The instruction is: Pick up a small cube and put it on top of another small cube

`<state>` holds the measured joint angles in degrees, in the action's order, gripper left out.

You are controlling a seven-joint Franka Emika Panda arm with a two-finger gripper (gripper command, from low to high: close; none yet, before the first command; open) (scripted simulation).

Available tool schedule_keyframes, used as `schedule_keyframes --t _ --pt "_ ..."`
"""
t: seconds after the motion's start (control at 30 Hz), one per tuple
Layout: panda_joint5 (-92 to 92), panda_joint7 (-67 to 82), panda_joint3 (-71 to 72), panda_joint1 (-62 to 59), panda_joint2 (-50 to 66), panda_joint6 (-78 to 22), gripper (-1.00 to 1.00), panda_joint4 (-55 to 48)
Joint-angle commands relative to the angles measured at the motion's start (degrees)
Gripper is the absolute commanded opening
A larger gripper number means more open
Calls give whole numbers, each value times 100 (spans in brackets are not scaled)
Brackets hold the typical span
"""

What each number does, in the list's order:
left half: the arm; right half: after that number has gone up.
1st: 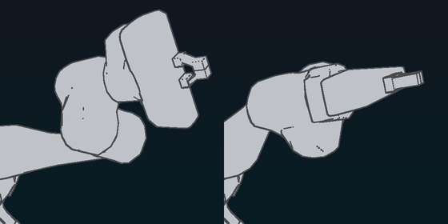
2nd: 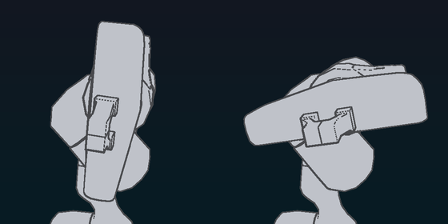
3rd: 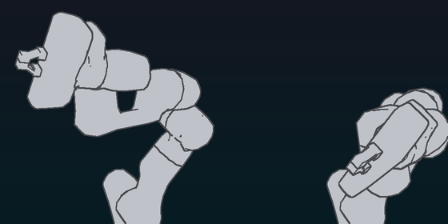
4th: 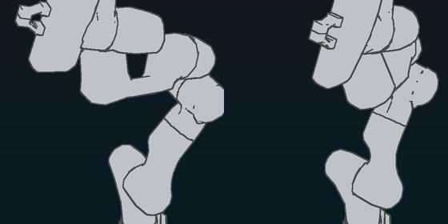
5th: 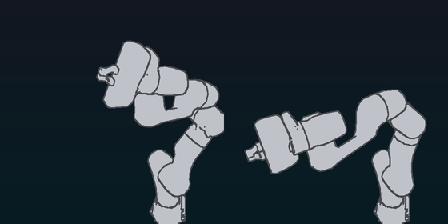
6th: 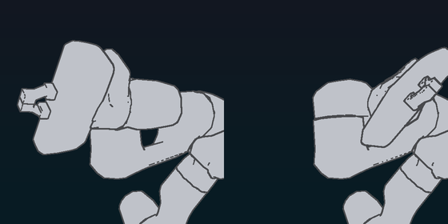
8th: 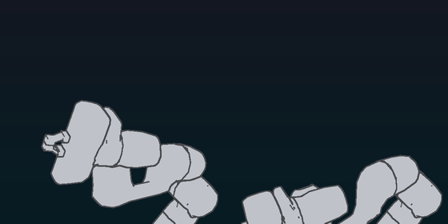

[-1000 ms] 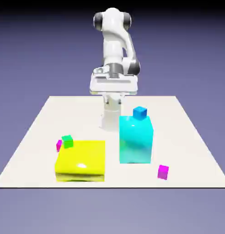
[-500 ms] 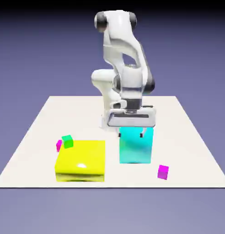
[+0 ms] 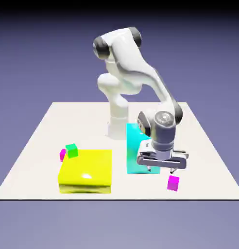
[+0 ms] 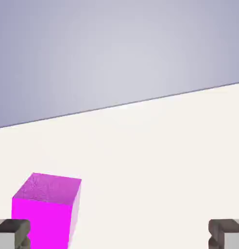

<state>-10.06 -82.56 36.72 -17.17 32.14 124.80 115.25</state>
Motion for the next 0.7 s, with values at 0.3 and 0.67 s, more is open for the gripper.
schedule_keyframes --t 0.3,0.67 --pt "-261 -1042 954 -464 1684 -1279 0 -1189" --pt "114 -924 624 -306 1425 -1399 -100 -1114"
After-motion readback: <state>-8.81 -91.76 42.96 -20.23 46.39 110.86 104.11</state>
